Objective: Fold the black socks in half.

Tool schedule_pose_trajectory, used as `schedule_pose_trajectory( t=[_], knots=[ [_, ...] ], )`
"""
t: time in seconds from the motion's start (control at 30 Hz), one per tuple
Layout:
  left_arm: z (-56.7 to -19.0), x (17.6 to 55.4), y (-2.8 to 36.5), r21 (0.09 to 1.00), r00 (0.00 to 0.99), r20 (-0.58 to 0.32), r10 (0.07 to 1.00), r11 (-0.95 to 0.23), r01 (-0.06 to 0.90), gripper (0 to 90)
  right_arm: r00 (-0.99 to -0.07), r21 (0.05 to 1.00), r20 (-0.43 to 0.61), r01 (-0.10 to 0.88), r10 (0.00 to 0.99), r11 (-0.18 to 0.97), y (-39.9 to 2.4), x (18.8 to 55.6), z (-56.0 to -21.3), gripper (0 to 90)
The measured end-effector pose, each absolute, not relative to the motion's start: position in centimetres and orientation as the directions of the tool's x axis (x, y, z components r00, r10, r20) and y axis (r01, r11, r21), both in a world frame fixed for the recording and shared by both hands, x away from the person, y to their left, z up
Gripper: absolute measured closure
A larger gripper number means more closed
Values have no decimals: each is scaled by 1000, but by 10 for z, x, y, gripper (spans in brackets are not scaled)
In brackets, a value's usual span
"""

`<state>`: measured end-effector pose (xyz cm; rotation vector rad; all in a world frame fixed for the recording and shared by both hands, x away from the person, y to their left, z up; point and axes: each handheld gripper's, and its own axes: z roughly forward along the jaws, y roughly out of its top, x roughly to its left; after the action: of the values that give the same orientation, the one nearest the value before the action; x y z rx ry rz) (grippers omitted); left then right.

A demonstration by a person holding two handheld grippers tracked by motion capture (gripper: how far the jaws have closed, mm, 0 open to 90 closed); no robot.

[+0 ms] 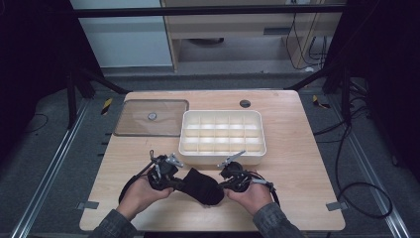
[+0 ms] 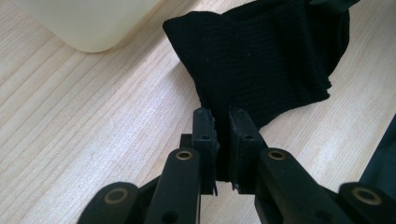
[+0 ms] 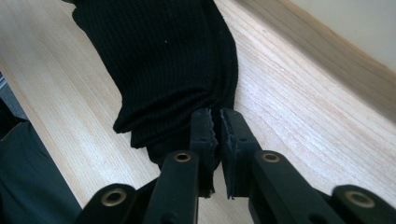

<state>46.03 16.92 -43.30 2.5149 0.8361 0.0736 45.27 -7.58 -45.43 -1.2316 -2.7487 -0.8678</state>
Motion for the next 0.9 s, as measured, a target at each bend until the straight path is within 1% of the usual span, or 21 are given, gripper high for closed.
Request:
schedule_pose_trajectory(
  t=[0.03,0.1,0.13,0.17,0.27,0.4,0.5,0.57,0.6,0.7,0.9],
  knots=[
    [-433,461,169,463,813,-102,573,-697,548,819,-691,483,224,691,687,538,-76,453,-454,833],
    [-432,462,169,462,814,-102,572,-698,548,819,-689,487,222,691,690,533,-78,454,-454,805],
    [-432,462,169,461,815,-101,571,-699,547,819,-684,491,220,694,695,527,-81,455,-453,752],
    [-431,461,169,460,816,-99,570,-700,546,819,-684,491,220,694,695,527,-81,455,-453,752],
    [-428,458,169,463,818,-93,568,-702,541,818,-673,498,227,701,704,510,-82,454,-452,680],
    [-426,454,171,466,820,-84,566,-705,535,817,-679,492,230,699,697,519,-77,452,-457,665],
    [-424,453,173,468,821,-86,564,-705,533,817,-689,477,233,696,686,537,-71,452,-461,733],
    [-424,453,173,466,821,-84,564,-706,533,817,-696,469,236,693,678,548,-67,452,-463,824],
    [-424,453,173,468,821,-85,564,-705,533,817,-699,468,234,690,676,552,-65,452,-463,840],
    [-421,453,171,477,822,-82,563,-702,529,817,-711,468,232,680,664,565,-61,452,-461,857],
    [-417,450,162,487,839,-95,536,-710,509,817,-707,466,241,685,664,560,-61,453,-459,858]
  ],
)
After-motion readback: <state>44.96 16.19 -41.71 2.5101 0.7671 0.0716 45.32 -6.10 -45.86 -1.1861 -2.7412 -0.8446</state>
